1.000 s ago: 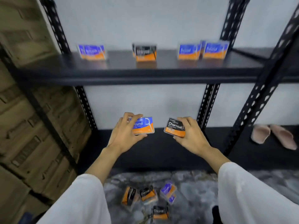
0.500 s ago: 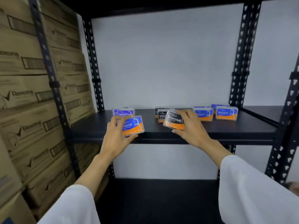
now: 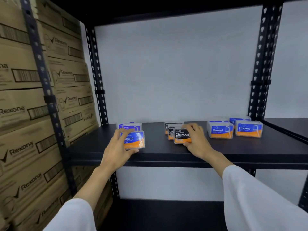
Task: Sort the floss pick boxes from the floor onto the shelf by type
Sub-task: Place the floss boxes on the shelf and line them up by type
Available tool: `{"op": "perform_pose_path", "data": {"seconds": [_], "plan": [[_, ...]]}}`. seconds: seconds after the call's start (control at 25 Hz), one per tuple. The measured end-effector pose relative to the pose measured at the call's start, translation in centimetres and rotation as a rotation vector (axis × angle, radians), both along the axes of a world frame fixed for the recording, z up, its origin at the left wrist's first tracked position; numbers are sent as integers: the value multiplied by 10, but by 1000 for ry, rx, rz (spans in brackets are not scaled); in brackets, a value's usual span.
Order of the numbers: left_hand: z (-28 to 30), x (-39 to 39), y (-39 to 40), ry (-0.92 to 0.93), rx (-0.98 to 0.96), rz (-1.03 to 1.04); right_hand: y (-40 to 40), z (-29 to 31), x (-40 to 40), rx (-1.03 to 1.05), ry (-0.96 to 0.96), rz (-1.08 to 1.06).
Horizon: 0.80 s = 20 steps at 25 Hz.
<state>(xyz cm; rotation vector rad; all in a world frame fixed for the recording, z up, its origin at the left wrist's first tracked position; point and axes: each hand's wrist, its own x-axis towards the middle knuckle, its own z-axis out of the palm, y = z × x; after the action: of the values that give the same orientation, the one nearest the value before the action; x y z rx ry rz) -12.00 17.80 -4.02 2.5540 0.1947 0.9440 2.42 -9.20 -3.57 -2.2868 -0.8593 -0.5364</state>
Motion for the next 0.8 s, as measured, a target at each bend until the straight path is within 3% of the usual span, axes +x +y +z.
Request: {"op": "perform_pose_path", "data": {"seconds": [0.24,0.44,0.64,0.8], "plan": [[-3,11,-4,4,-50,-37,-2,-4,4,50,-26,34],[6,22,-43,-13,-48,-156,-20,0,-16,234,-67,59],[19,44,-125,-126,-56,-376,-52,24,-39,327,332,254],[14,58,-175,-101,-78,-520,-95,30,-32,361,441,255]]}}
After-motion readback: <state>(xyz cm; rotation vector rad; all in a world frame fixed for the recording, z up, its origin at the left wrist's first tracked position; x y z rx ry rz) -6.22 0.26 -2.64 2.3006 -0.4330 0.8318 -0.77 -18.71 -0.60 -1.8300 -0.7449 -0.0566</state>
